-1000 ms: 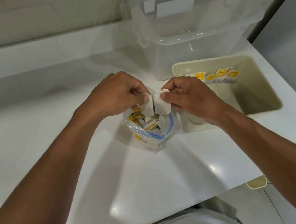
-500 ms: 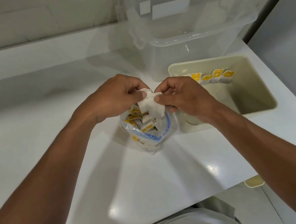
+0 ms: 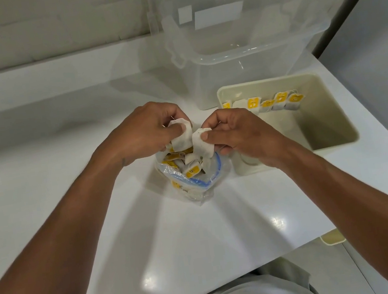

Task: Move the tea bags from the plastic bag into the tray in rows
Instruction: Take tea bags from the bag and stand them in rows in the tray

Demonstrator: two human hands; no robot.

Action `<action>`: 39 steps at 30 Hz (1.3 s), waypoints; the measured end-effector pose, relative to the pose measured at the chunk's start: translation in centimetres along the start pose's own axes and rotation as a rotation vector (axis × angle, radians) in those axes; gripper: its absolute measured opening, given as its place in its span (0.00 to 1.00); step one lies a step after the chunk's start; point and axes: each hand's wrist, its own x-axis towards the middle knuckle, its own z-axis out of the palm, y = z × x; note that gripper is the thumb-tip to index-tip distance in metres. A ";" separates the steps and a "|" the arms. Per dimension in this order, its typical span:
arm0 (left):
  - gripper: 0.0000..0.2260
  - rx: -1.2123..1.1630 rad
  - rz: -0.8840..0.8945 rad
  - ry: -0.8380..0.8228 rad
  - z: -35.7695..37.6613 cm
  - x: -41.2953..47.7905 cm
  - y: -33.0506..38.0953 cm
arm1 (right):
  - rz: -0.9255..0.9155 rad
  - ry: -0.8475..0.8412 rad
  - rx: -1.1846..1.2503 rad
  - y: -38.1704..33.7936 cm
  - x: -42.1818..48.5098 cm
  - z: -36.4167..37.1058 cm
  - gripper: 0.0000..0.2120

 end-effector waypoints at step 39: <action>0.08 0.858 -0.012 0.198 9.5 12.8 7.6 | -0.026 0.107 -0.350 6.8 7.2 -14.3 0.03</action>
